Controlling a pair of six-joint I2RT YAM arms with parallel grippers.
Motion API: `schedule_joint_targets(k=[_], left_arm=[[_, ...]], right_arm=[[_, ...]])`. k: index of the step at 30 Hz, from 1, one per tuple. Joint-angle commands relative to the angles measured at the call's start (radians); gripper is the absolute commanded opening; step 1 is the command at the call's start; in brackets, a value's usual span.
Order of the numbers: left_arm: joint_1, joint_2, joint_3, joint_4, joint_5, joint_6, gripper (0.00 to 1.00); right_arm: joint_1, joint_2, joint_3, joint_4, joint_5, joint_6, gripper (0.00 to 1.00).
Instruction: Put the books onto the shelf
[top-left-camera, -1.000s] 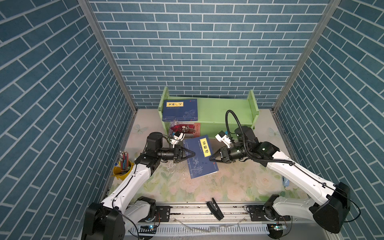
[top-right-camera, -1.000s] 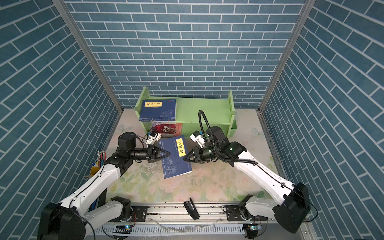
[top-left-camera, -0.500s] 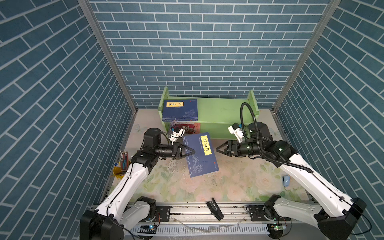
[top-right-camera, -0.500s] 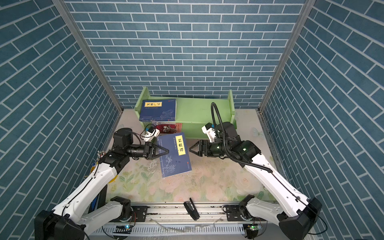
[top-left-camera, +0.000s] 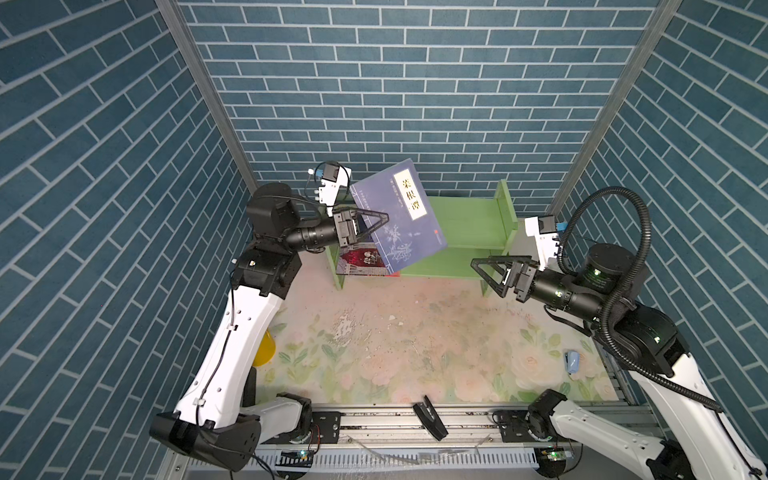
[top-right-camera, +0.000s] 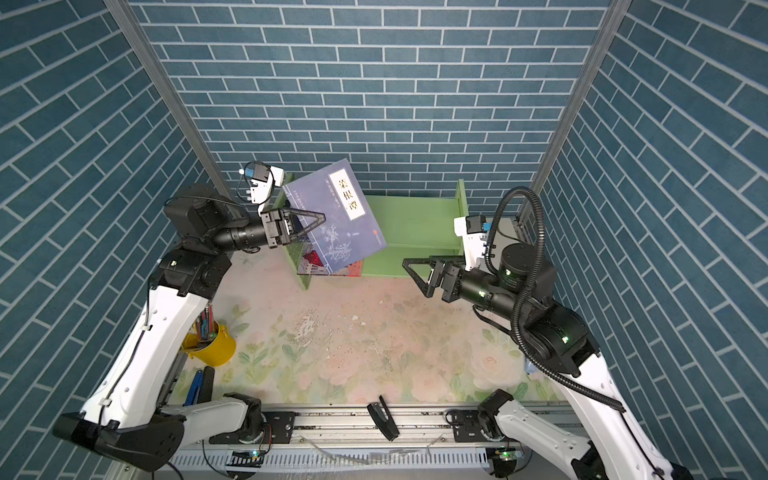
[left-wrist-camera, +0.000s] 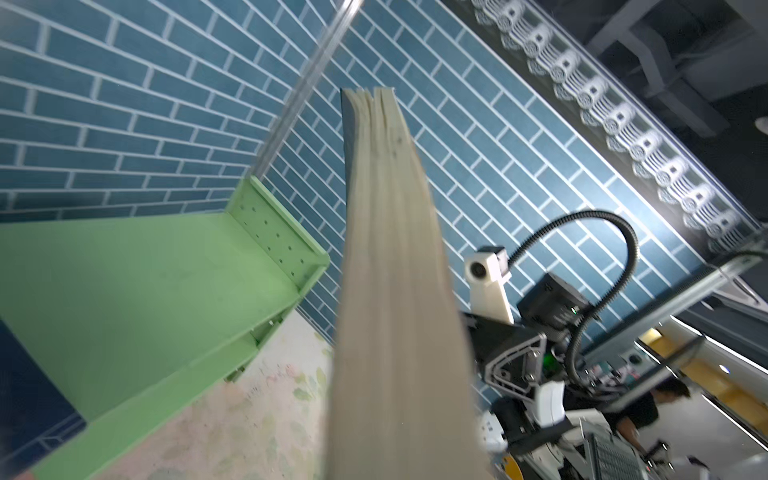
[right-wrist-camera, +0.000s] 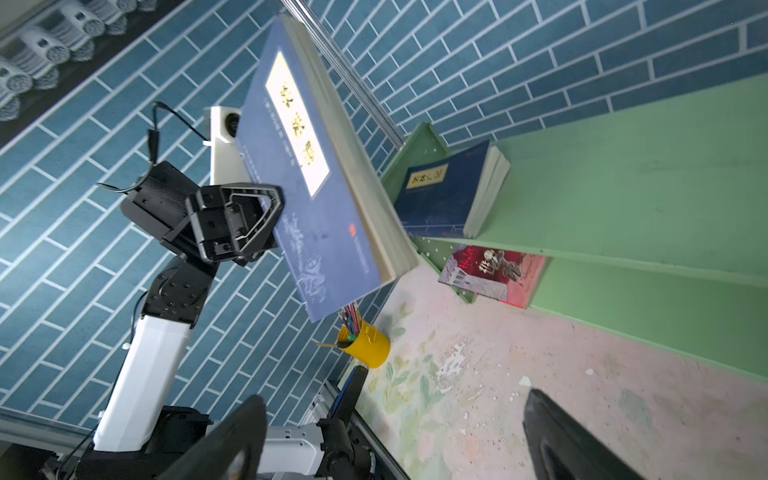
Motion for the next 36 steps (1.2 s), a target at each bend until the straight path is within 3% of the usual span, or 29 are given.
schedule_joint_targets(k=[1, 10, 14, 28, 34, 36], left_arm=[[0.046, 0.040, 0.032, 0.132, -0.186, -0.152, 0.00], [0.085, 0.035, -0.108, 0.404, -0.244, -0.439, 0.00], [0.085, 0.025, -0.172, 0.478, -0.257, -0.506, 0.00], [0.083, -0.003, -0.244, 0.489, -0.284, -0.548, 0.00], [0.083, -0.012, -0.263, 0.483, -0.292, -0.550, 0.00], [0.080, -0.012, -0.263, 0.474, -0.293, -0.550, 0.00]], right_arm=[[-0.004, 0.059, -0.009, 0.130, -0.044, 0.035, 0.96], [-0.002, 0.249, -0.061, 0.511, -0.179, 0.191, 0.94], [0.004, 0.338, -0.066, 0.675, -0.220, 0.263, 0.94], [0.037, 0.597, 0.049, 0.937, -0.273, 0.390, 0.88], [0.040, 0.634, 0.060, 1.026, -0.267, 0.426, 0.78], [0.041, 0.650, 0.071, 1.036, -0.270, 0.441, 0.69]])
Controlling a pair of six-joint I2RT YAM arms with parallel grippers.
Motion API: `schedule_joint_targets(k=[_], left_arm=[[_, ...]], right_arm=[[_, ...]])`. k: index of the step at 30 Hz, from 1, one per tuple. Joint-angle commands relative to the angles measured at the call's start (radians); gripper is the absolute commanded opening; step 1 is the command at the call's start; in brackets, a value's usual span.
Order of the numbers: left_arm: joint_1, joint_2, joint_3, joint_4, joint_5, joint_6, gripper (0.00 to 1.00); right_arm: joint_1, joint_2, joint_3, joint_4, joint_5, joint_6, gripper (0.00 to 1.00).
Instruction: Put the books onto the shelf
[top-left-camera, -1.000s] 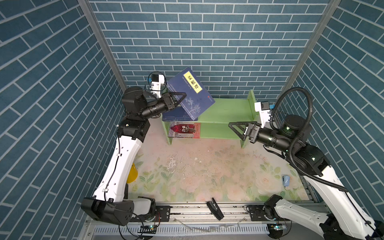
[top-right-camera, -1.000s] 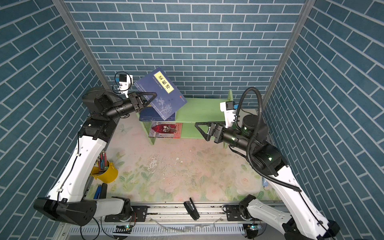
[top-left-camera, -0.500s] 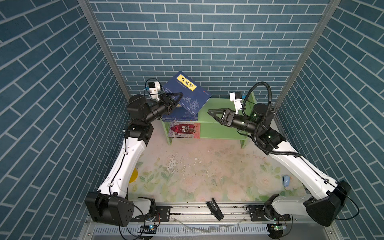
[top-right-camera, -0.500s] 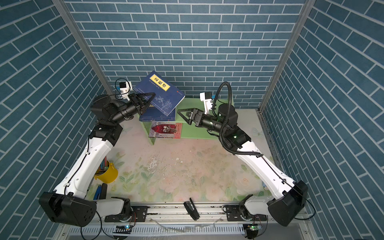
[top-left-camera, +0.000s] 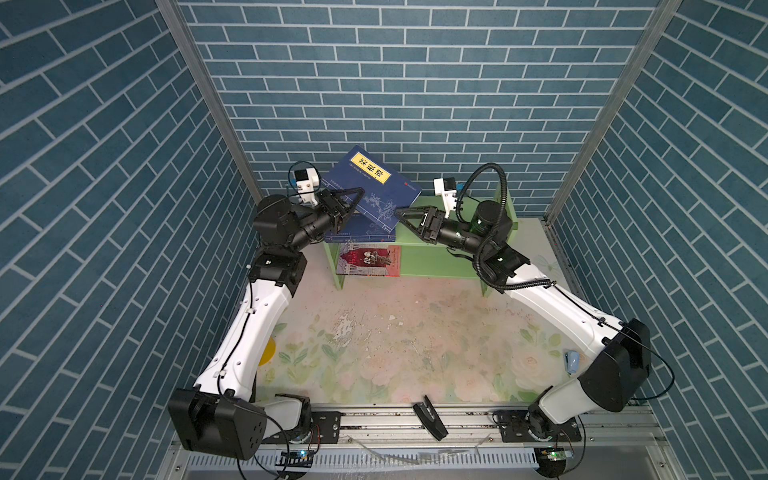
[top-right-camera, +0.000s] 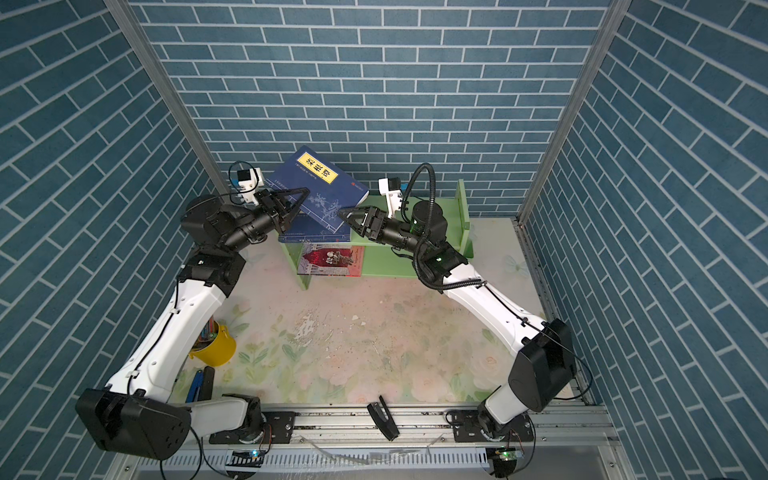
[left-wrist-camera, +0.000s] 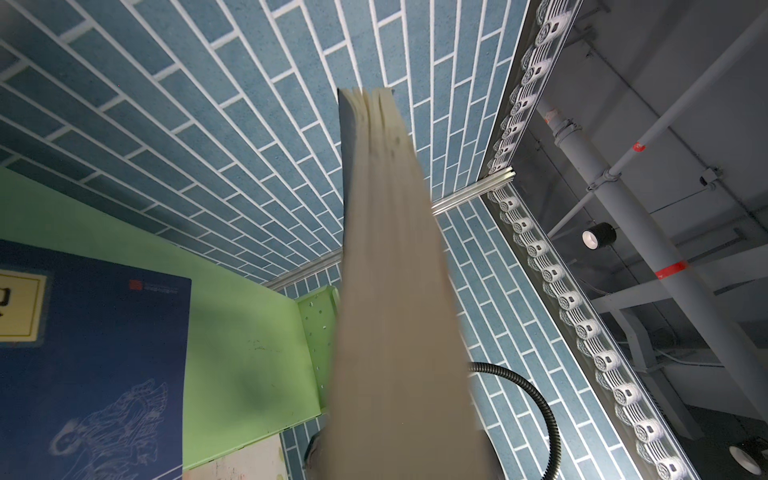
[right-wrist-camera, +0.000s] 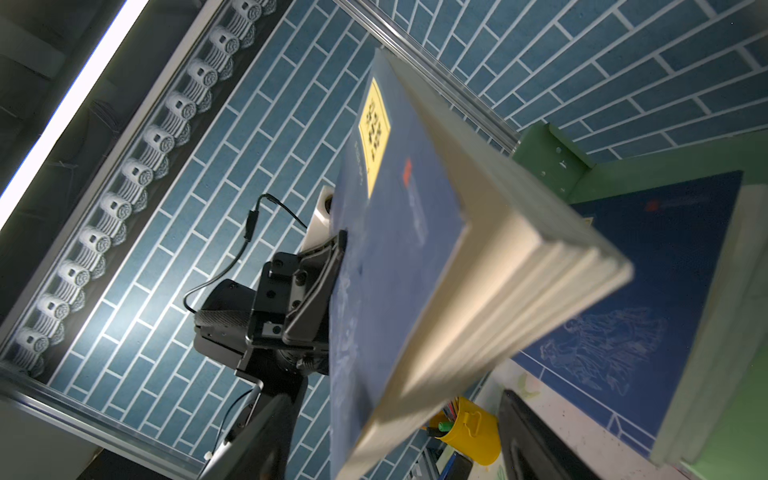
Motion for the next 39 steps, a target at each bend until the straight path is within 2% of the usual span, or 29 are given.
schedule_joint_targets(k=[1, 8, 12, 15, 18, 20, 23, 26, 30, 33, 36, 39], left_arm=[[-0.002, -0.028, 0.000, 0.055, -0.008, 0.001, 0.00], [-0.015, -0.027, -0.001, 0.048, -0.011, -0.008, 0.00], [-0.017, -0.029, -0.010, 0.050, -0.010, -0.014, 0.00], [-0.018, -0.030, -0.019, 0.046, -0.010, -0.018, 0.01], [-0.020, -0.034, -0.026, 0.040, -0.011, -0.022, 0.05], [-0.020, -0.037, -0.033, 0.041, -0.010, -0.022, 0.15], [-0.015, -0.048, -0.049, 0.042, 0.006, -0.001, 0.40], [0.017, -0.079, -0.078, 0.031, 0.049, 0.046, 0.54], [0.106, -0.127, -0.138, 0.022, 0.138, 0.087, 0.60], [0.174, -0.140, -0.188, 0.069, 0.229, 0.051, 0.63], [0.189, -0.124, -0.201, 0.138, 0.332, -0.004, 0.64], [0.190, -0.111, -0.204, 0.216, 0.381, -0.048, 0.64]], right_arm=[[0.006, 0.024, 0.059, 0.106, -0.021, 0.055, 0.65], [0.007, 0.090, 0.126, 0.124, -0.048, 0.085, 0.42], [0.008, 0.101, 0.139, 0.126, -0.052, 0.086, 0.32], [0.007, 0.113, 0.159, 0.117, -0.065, 0.083, 0.14], [0.005, 0.123, 0.178, 0.101, -0.074, 0.078, 0.08], [0.001, 0.128, 0.189, 0.097, -0.082, 0.078, 0.04], [-0.010, 0.122, 0.194, 0.092, -0.104, 0.077, 0.00], [-0.041, 0.091, 0.185, 0.050, -0.148, 0.054, 0.00], [-0.098, 0.035, 0.179, -0.063, -0.253, 0.001, 0.00], [-0.136, 0.001, 0.176, -0.141, -0.356, -0.031, 0.00], [-0.165, -0.030, 0.162, -0.198, -0.436, -0.057, 0.00], [-0.179, -0.054, 0.150, -0.235, -0.496, -0.080, 0.00]])
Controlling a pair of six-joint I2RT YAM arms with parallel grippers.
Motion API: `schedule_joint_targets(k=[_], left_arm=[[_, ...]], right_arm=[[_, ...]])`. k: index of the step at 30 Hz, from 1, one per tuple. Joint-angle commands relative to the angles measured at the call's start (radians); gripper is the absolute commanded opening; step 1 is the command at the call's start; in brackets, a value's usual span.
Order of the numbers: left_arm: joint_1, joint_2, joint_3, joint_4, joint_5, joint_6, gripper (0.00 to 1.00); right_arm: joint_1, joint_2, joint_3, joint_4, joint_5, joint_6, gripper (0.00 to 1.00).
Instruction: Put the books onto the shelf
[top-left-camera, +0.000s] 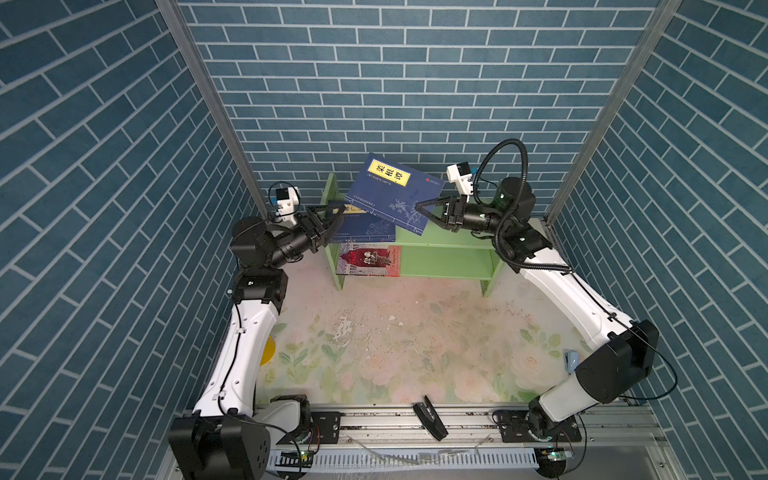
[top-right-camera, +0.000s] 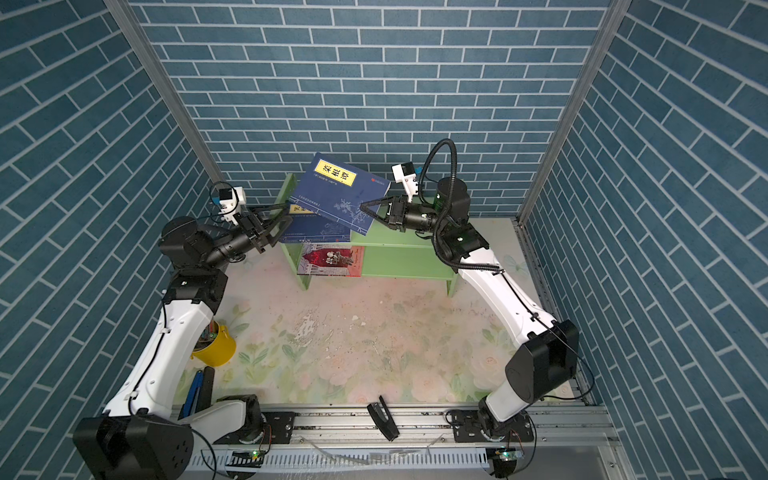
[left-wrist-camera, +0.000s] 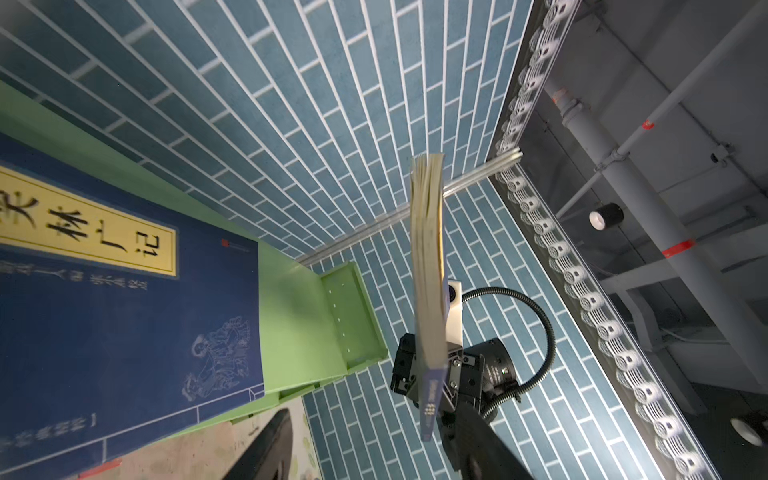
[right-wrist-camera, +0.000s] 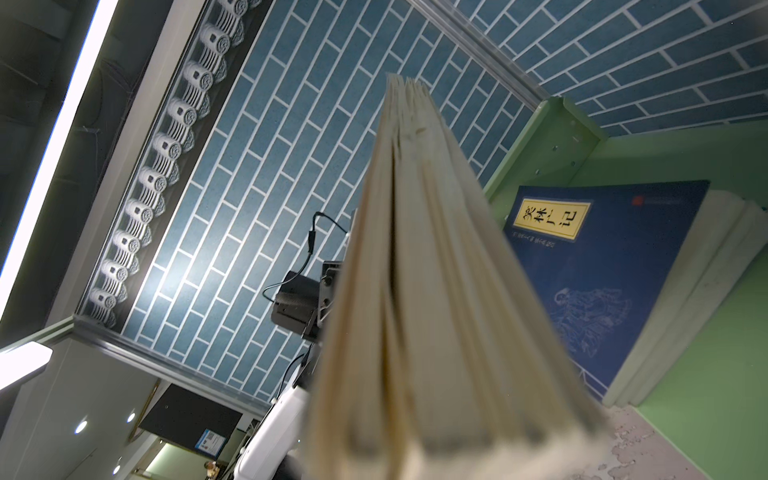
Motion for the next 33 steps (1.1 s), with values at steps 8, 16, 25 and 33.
schedule_joint_targets(k=[8, 16, 25, 33], left_arm=[[0.004, 0.010, 0.003, 0.272, 0.193, -0.137, 0.66], [0.002, -0.009, -0.026, 0.259, 0.210, -0.113, 0.66], [-0.101, 0.029, 0.025, 0.152, 0.231, -0.019, 0.67], [-0.117, 0.050, 0.045, 0.149, 0.226, -0.030, 0.37]], right_arm=[[-0.022, -0.098, 0.018, -0.262, -0.165, -0.229, 0.00], [-0.046, -0.123, 0.008, -0.297, -0.194, -0.256, 0.00], [-0.046, -0.096, 0.027, -0.303, -0.250, -0.253, 0.00], [-0.040, -0.061, 0.049, -0.284, -0.258, -0.239, 0.00]])
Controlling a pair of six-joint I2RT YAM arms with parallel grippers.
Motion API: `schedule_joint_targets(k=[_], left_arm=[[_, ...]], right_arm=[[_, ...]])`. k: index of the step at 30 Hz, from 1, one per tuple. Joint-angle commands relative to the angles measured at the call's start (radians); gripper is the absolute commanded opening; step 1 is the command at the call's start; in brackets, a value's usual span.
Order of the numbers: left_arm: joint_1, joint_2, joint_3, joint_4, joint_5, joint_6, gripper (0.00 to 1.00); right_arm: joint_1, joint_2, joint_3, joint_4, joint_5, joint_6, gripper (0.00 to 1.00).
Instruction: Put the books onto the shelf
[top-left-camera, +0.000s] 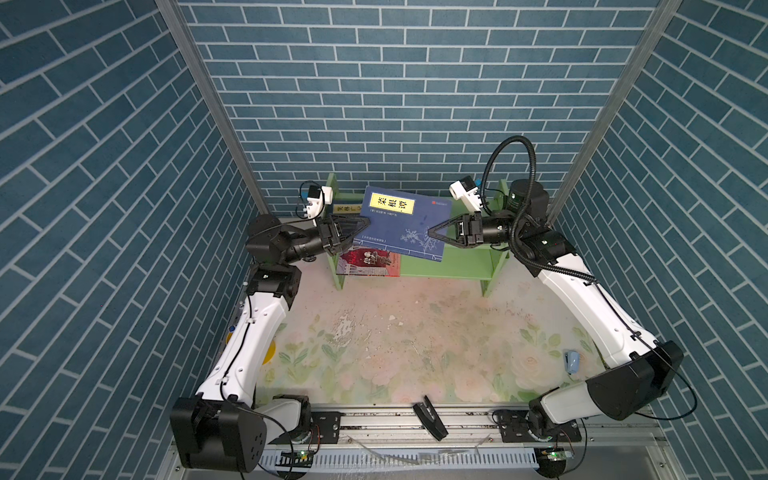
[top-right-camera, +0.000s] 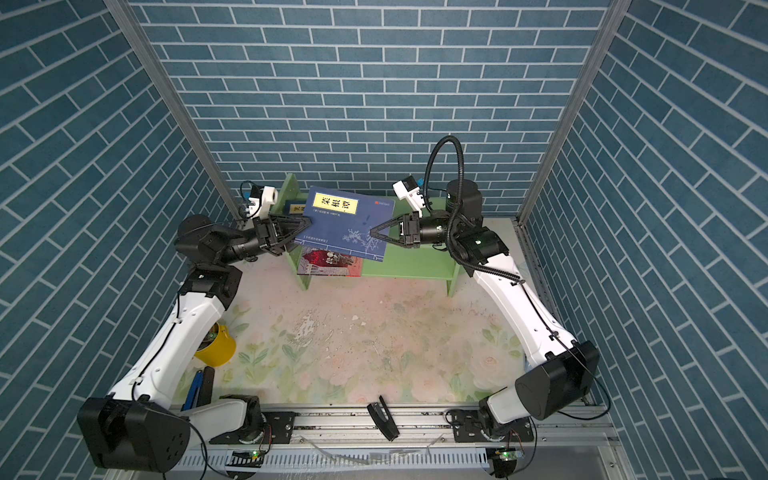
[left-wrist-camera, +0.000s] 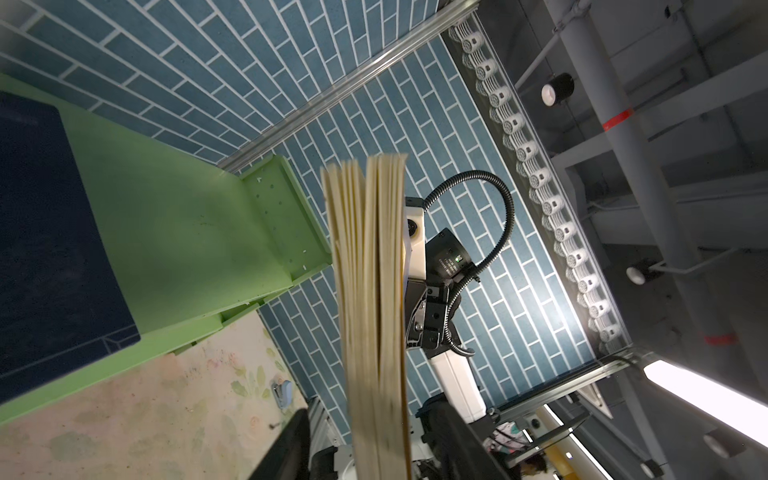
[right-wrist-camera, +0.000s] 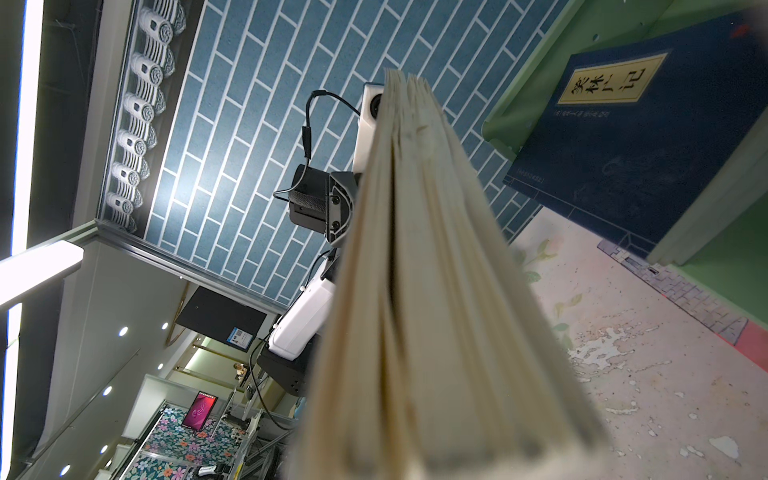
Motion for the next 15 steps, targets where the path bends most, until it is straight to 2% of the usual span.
schedule_joint_targets(k=[1, 4, 5, 7, 10, 15], left_arm=[[-0.005, -0.001, 0.027, 0.003, 0.004, 0.022, 0.27], [-0.005, -0.003, 0.026, 0.000, -0.011, 0.026, 0.03], [-0.005, -0.004, 0.027, -0.006, -0.016, 0.031, 0.00], [-0.001, -0.009, 0.038, -0.045, -0.030, 0.063, 0.00], [0.028, -0.023, 0.051, -0.098, -0.068, 0.114, 0.00], [0.100, -0.049, 0.018, -0.050, -0.130, 0.083, 0.00]], right_arm=[[0.007, 0.024, 0.054, 0.064, -0.039, -0.013, 0.00], [0.014, 0.053, 0.064, 0.127, -0.039, 0.040, 0.15], [0.016, 0.061, 0.068, 0.147, -0.038, 0.057, 0.20], [0.017, 0.074, 0.074, 0.188, -0.030, 0.088, 0.31], [0.017, 0.082, 0.069, 0.231, -0.009, 0.121, 0.41], [0.021, 0.071, 0.006, 0.347, 0.029, 0.198, 0.42]])
